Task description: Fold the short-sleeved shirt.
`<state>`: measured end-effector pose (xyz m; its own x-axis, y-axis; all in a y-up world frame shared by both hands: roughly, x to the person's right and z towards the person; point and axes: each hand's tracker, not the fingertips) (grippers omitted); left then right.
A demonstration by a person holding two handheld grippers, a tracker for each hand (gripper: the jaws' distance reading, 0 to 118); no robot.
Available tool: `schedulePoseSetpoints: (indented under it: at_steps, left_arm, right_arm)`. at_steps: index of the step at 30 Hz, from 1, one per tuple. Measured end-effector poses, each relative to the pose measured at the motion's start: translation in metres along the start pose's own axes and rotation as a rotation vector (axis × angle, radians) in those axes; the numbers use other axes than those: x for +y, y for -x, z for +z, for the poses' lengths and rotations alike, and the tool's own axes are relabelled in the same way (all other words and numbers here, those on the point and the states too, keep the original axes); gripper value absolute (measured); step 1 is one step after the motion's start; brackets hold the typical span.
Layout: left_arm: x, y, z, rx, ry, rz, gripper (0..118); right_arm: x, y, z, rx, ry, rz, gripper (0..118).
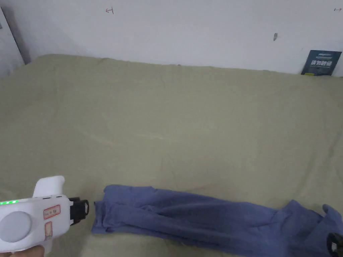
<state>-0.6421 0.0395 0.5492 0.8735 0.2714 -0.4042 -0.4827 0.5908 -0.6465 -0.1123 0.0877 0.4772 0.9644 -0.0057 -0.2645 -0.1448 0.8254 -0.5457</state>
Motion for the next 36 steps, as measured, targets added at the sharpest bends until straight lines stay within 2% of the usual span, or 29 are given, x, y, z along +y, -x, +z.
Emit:
schedulePoseSetpoints:
  at_steps: [5,8,9,11,12,18,21,23,25,27,28,29,31,32,33,34,35,36]
  left_arm:
    - [0.013,0.028,-0.024,-0.093,0.042,0.076,0]
    - [0.019,0.023,-0.026,-0.174,0.072,0.122,0]
    - [0.022,0.027,-0.027,-0.2,0.091,0.137,11]
    - [0.024,0.031,-0.033,-0.263,0.127,0.153,102]
    - [0.025,0.034,-0.039,-0.292,0.167,0.173,118]
    - [0.023,0.042,-0.074,-0.401,0.255,0.257,115]
    - [0.021,0.035,-0.091,-0.468,0.321,0.272,115]
    - [0.028,0.035,-0.103,-0.475,0.304,0.261,115]
    - [0.035,0.032,-0.11,-0.543,0.292,0.283,115]
    - [0.033,0.02,-0.12,-0.601,0.337,0.307,115]
    - [0.032,0.013,-0.122,-0.589,0.348,0.276,115]
    - [0.027,0.001,-0.12,-0.639,0.409,0.315,115]
    - [0.037,0.005,-0.133,-0.634,0.407,0.287,113]
    - [0.041,0.007,-0.134,-0.639,0.413,0.286,105]
    - [0.05,0.016,-0.136,-0.569,0.336,0.17,76]
    - [0.042,0.007,-0.124,-0.553,0.336,0.162,4]
    - [0.036,0.003,-0.125,-0.477,0.344,0.15,7]
    - [0.034,0.003,-0.123,-0.46,0.319,0.142,7]
  right_arm:
    - [-0.005,0.031,0.009,0.003,-0.04,0.033,0]
    - [-0.01,0.039,0.011,0.005,-0.041,0.048,0]
    - [-0.011,0.042,0.013,0.006,-0.044,0.05,0]
    - [-0.014,0.045,0.018,-0.003,-0.07,0.041,0]
    - [-0.015,0.046,0.02,-0.006,-0.079,0.039,0]
    - [-0.017,0.05,0.033,-0.04,-0.111,0.059,0]
    - [-0.017,0.049,0.033,-0.048,-0.108,0.053,0]
    - [-0.017,0.048,0.032,-0.05,-0.105,0.045,0]
    - [-0.017,0.047,0.032,-0.045,-0.097,0.026,1]
    - [-0.017,0.046,0.03,-0.039,-0.095,0.008,0]
    - [-0.017,0.046,0.029,-0.039,-0.096,0.005,1]
    - [-0.017,0.046,0.029,-0.039,-0.097,0.005,0]
    - [-0.018,0.046,0.029,-0.043,-0.101,0.001,0]
    - [-0.018,0.046,0.029,-0.039,-0.102,-0.002,1]
    - [-0.018,0.046,0.03,-0.037,-0.102,-0.003,0]
    - [-0.019,0.046,0.031,-0.036,-0.104,-0.002,0]
    - [-0.019,0.046,0.031,-0.034,-0.104,0.0,0]
    - [-0.019,0.045,0.032,-0.033,-0.106,0.001,1]
